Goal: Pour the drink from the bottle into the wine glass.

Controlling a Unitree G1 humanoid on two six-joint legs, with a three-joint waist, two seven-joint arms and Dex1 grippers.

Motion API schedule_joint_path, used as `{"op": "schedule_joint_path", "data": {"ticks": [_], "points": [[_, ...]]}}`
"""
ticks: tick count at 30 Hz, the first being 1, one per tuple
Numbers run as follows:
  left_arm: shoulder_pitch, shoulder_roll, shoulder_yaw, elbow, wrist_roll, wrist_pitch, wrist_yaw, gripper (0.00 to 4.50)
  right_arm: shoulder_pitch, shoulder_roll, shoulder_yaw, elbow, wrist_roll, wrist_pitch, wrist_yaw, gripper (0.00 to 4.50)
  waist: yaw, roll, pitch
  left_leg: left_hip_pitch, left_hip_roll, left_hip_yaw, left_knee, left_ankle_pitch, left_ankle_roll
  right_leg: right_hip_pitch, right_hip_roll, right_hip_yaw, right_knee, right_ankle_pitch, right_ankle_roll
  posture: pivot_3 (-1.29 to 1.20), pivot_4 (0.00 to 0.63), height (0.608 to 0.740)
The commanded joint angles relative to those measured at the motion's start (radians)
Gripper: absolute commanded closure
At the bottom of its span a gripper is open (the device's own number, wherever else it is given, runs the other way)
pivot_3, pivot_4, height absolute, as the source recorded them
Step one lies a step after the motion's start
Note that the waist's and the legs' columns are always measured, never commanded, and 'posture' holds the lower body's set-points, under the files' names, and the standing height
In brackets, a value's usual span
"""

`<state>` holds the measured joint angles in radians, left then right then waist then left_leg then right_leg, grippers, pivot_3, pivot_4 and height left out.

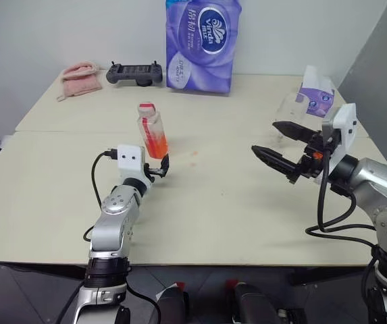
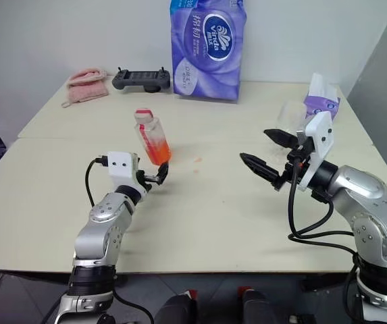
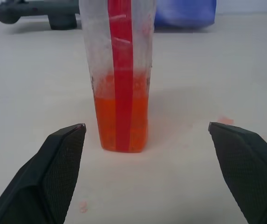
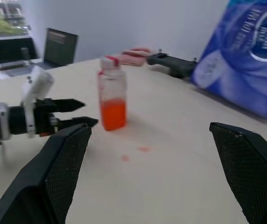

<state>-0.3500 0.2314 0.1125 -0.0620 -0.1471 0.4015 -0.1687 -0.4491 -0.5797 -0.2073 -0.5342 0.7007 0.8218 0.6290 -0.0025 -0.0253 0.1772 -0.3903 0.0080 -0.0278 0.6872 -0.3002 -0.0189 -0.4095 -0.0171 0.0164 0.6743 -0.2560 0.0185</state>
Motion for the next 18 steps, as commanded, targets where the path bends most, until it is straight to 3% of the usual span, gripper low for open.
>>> {"op": "schedule_joint_path", "data": {"ticks": [1, 18], "points": [[-0.013, 0.004, -0.002, -0.027, 0.012, -0.031, 0.003, 0.0, -0.018, 0.02, 0.015, -0.012, 0.047, 0.016, -0.024, 0.03, 0.001, 0.0, 0.0, 0.0, 0.0, 0.0, 0.0, 0.0, 0.0, 0.0, 0.0, 0.0, 0.0, 0.0, 0.0, 0.0, 0.15, 0.74], [-0.096, 0.027, 0.021, 0.057, 0.005, -0.06, -0.018, 0.0, 0.0, 0.049, 0.064, -0.038, 0.027, -0.022, -0.1, 0.03, 0.0, 0.0, 0.0, -0.001, 0.0, 0.0, 0.0, 0.0, 0.0, 0.0, -0.001, 0.0, 0.0, 0.0, 0.0, 0.0, 0.15, 0.74]]}}
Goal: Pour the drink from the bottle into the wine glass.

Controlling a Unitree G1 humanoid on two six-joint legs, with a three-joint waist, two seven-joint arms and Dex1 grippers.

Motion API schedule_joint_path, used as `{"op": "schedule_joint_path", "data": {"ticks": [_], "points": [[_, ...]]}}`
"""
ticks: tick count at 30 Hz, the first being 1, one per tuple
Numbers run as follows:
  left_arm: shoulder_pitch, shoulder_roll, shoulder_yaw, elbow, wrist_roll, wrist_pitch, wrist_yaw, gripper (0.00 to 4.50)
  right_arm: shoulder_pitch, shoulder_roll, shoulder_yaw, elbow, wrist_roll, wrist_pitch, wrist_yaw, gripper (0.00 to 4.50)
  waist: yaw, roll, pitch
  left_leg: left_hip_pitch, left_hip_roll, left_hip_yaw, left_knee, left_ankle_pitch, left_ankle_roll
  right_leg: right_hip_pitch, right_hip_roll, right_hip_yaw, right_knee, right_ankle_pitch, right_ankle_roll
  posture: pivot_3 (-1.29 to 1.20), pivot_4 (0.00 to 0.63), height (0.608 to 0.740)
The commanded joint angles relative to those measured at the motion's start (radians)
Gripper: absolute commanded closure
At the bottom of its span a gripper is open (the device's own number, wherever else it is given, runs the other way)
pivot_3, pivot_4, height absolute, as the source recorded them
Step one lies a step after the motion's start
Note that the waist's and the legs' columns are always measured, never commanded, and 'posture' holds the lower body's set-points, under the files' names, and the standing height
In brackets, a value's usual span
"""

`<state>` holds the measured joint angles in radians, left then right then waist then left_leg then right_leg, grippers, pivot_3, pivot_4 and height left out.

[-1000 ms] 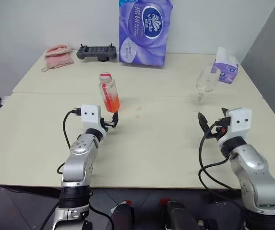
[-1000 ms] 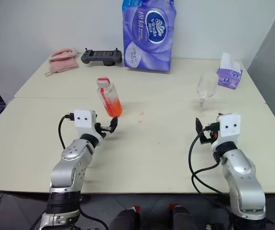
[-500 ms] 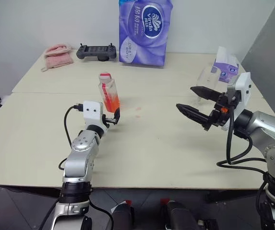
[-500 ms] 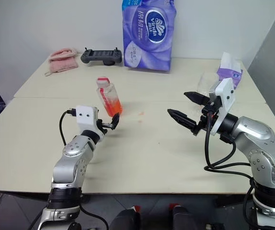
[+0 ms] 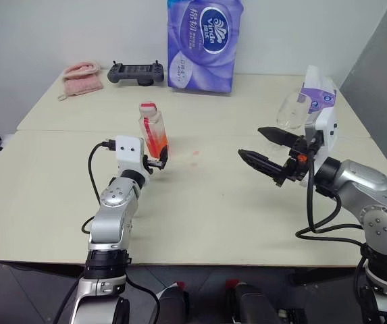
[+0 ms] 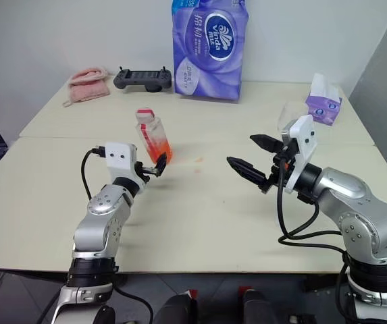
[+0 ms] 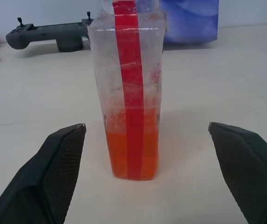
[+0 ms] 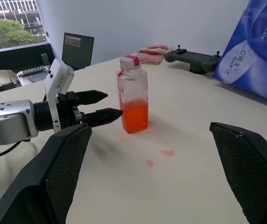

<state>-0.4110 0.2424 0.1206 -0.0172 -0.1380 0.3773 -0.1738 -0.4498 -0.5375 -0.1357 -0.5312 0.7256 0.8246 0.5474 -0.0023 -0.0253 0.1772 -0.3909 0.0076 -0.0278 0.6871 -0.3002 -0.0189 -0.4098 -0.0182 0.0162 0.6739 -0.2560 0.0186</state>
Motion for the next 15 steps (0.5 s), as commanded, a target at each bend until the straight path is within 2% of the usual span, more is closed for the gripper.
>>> {"op": "schedule_joint_path", "data": {"ticks": [1, 15], "points": [[-0.043, 0.019, 0.018, 0.023, -0.006, -0.04, -0.015, 0.0, 0.001, 0.007, -0.005, -0.042, 0.001, -0.027, -0.023, 0.03, 0.0, 0.0, 0.0, 0.0, 0.0, 0.0, 0.0, 0.0, 0.0, 0.0, 0.0, 0.0, 0.0, 0.0, 0.0, 0.0, 0.15, 0.74], [-0.171, 0.056, 0.03, 0.218, -0.025, -0.127, -0.086, 0.0, 0.009, 0.011, 0.001, -0.062, 0.007, -0.032, -0.064, 0.03, 0.0, 0.0, 0.0, 0.0, 0.0, 0.0, 0.0, 0.0, 0.0, 0.0, 0.0, -0.001, 0.0, 0.0, 0.0, 0.0, 0.15, 0.74]]}}
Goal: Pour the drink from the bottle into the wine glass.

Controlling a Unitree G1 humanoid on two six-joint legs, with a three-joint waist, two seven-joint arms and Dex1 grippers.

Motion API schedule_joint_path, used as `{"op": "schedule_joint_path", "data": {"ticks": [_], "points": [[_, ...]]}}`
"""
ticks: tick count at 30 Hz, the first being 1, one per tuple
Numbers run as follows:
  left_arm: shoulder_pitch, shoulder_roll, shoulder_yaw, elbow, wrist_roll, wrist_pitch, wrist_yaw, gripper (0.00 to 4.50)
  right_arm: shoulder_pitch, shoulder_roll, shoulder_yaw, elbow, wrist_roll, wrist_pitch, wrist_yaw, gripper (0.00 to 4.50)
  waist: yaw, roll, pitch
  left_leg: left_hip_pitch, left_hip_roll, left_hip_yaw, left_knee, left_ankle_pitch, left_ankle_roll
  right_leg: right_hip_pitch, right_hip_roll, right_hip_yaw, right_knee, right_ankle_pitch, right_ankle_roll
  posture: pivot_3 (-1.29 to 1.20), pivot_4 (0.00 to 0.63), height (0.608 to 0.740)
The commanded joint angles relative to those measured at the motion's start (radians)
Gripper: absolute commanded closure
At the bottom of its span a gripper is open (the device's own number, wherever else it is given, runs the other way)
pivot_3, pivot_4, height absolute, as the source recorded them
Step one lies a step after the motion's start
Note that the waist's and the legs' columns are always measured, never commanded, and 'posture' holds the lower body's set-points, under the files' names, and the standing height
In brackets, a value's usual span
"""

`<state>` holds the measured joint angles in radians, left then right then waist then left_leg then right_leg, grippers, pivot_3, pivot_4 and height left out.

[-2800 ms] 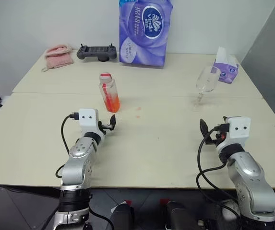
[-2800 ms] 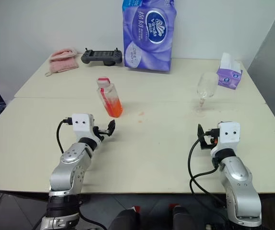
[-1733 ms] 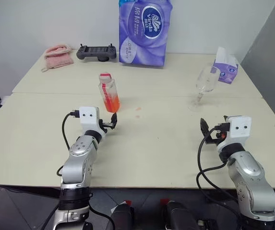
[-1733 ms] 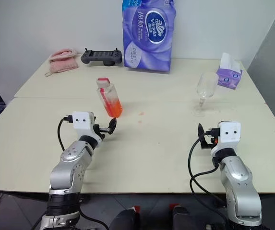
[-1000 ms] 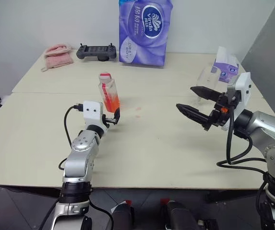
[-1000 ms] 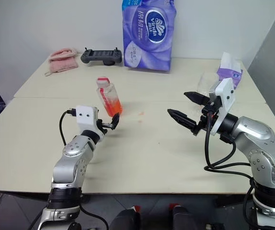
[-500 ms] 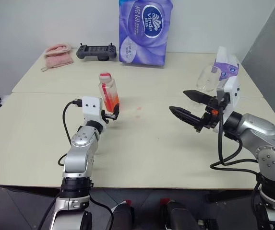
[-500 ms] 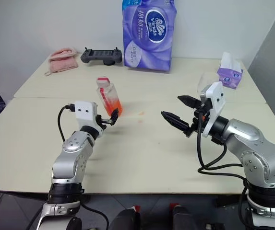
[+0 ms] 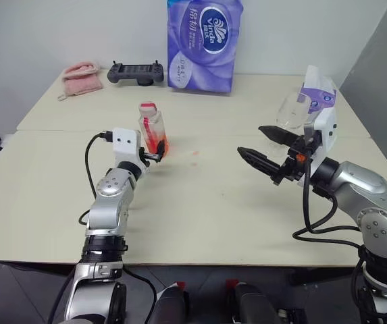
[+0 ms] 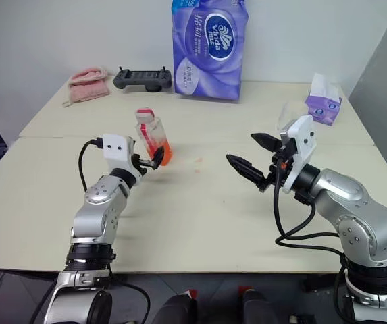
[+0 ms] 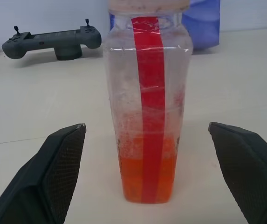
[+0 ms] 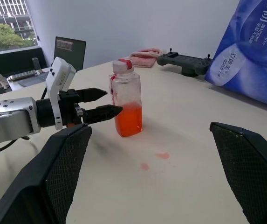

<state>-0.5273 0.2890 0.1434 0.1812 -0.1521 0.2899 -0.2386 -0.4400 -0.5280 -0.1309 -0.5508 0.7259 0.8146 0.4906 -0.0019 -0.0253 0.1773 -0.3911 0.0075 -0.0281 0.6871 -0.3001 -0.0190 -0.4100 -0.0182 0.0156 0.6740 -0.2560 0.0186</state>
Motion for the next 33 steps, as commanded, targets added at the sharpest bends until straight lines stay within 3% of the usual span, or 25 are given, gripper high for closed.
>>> {"op": "schedule_joint_path", "data": {"ticks": [1, 12, 30, 33], "points": [[-0.079, 0.011, 0.008, 0.042, -0.012, -0.045, -0.027, 0.0, -0.001, 0.002, -0.004, -0.044, 0.007, -0.022, -0.01, 0.03, 0.0, 0.0, 0.0, 0.0, 0.0, 0.0, 0.0, 0.0, 0.0, 0.0, 0.0, 0.0, 0.0, 0.0, 0.0, 0.0, 0.15, 0.74], [-0.253, 0.024, 0.022, 0.312, 0.0, -0.163, -0.055, 0.0, 0.005, -0.003, -0.009, -0.063, 0.003, -0.022, -0.035, 0.03, -0.001, 0.0, 0.0, 0.0, 0.0, 0.0, 0.0, 0.0, 0.0, -0.001, 0.0, 0.0, 0.0, 0.0, 0.0, 0.0, 0.15, 0.74], [-0.308, 0.04, 0.025, 0.424, -0.005, -0.241, -0.109, 0.0, 0.014, -0.007, -0.01, -0.068, 0.005, -0.027, -0.05, 0.03, -0.001, 0.0, 0.0, -0.001, 0.0, 0.0, 0.0, 0.0, 0.0, -0.001, 0.0, 0.0, 0.0, 0.0, 0.0, 0.0, 0.15, 0.74], [-0.305, 0.038, 0.026, 0.422, -0.009, -0.236, -0.112, 0.6, 0.016, -0.006, -0.012, -0.072, 0.009, -0.025, -0.051, 0.0, -0.001, 0.0, 0.0, -0.001, 0.0, 0.0, 0.0, 0.0, 0.0, -0.001, 0.0, 0.0, 0.0, 0.0, 0.0, 0.0, 0.15, 0.74]]}}
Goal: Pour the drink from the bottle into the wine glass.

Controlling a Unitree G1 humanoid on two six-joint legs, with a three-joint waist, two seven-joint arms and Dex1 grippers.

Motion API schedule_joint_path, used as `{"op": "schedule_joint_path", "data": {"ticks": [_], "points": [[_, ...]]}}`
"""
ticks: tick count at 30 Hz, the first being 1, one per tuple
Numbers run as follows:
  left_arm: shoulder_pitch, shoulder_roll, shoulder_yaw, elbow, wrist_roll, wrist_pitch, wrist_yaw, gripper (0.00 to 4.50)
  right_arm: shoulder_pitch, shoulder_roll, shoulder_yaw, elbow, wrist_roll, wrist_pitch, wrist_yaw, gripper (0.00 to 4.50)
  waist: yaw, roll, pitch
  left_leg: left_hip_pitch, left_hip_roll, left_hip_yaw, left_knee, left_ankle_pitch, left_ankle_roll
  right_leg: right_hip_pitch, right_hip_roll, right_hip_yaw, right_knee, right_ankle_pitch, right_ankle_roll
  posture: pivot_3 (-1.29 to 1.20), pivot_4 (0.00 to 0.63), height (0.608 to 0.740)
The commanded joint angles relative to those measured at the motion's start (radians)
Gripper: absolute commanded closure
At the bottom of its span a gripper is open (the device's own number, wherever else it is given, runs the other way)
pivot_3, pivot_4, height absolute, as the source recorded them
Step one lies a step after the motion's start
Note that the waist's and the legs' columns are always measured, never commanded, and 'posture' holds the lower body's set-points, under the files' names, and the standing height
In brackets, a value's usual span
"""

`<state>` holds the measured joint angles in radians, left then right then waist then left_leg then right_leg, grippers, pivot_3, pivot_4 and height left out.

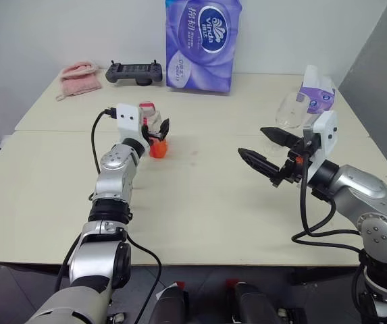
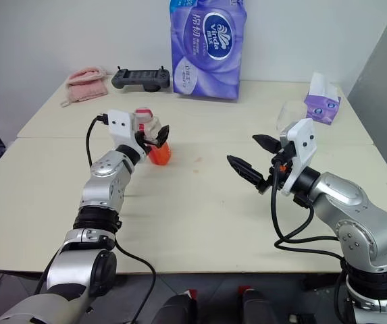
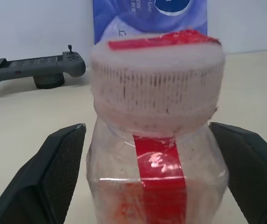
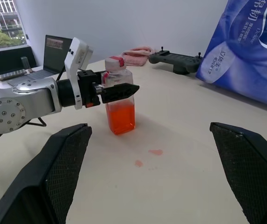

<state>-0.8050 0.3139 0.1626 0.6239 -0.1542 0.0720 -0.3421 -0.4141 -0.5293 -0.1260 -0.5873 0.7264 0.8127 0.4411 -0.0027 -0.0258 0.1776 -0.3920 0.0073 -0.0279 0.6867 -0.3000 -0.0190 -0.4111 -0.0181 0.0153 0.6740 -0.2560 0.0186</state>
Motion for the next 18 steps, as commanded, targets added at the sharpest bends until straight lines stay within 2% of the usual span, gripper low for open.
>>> {"op": "schedule_joint_path", "data": {"ticks": [1, 5, 7, 14, 18], "points": [[-0.028, 0.014, 0.008, -0.019, -0.007, -0.019, -0.009, 0.93, -0.011, -0.004, -0.017, -0.034, 0.008, -0.023, -0.004, 0.0, 0.0, 0.0, 0.0, 0.0, 0.0, 0.0, 0.0, 0.0, 0.0, 0.0, 0.0, 0.0, 0.0, 0.0, 0.0, 0.0, 0.15, 0.74], [-0.023, 0.012, 0.01, -0.027, -0.011, -0.019, -0.009, 2.24, -0.009, -0.005, -0.015, -0.034, 0.006, -0.024, -0.007, 0.0, 0.0, 0.0, 0.0, 0.0, 0.0, 0.0, 0.0, 0.0, 0.0, 0.0, 0.0, 0.0, 0.0, 0.0, 0.0, 0.0, 0.15, 0.74], [-0.021, 0.012, 0.011, -0.031, -0.011, -0.019, -0.008, 2.72, -0.006, -0.004, -0.015, -0.035, 0.005, -0.025, -0.007, 0.0, 0.0, 0.0, 0.0, 0.0, 0.0, 0.0, 0.0, 0.0, 0.0, 0.0, 0.0, 0.0, 0.0, 0.0, 0.0, 0.0, 0.15, 0.74], [-0.021, 0.011, 0.011, -0.058, -0.015, -0.005, -0.003, 2.74, -0.013, -0.005, -0.003, -0.03, -0.006, -0.024, -0.011, 0.0, 0.0, 0.0, 0.0, 0.0, 0.0, 0.0, 0.0, 0.0, 0.0, 0.0, 0.0, 0.0, 0.0, 0.0, 0.0, 0.0, 0.15, 0.74], [-0.033, 0.015, -0.018, -0.118, -0.027, 0.054, -0.066, 2.74, -0.048, -0.017, 0.019, -0.008, -0.043, -0.018, -0.02, 0.0, 0.0, 0.0, 0.0, 0.0, 0.0, 0.0, 0.0, 0.0, 0.0, 0.0, 0.0, 0.0, 0.0, 0.0, 0.0, 0.0, 0.15, 0.74]]}}
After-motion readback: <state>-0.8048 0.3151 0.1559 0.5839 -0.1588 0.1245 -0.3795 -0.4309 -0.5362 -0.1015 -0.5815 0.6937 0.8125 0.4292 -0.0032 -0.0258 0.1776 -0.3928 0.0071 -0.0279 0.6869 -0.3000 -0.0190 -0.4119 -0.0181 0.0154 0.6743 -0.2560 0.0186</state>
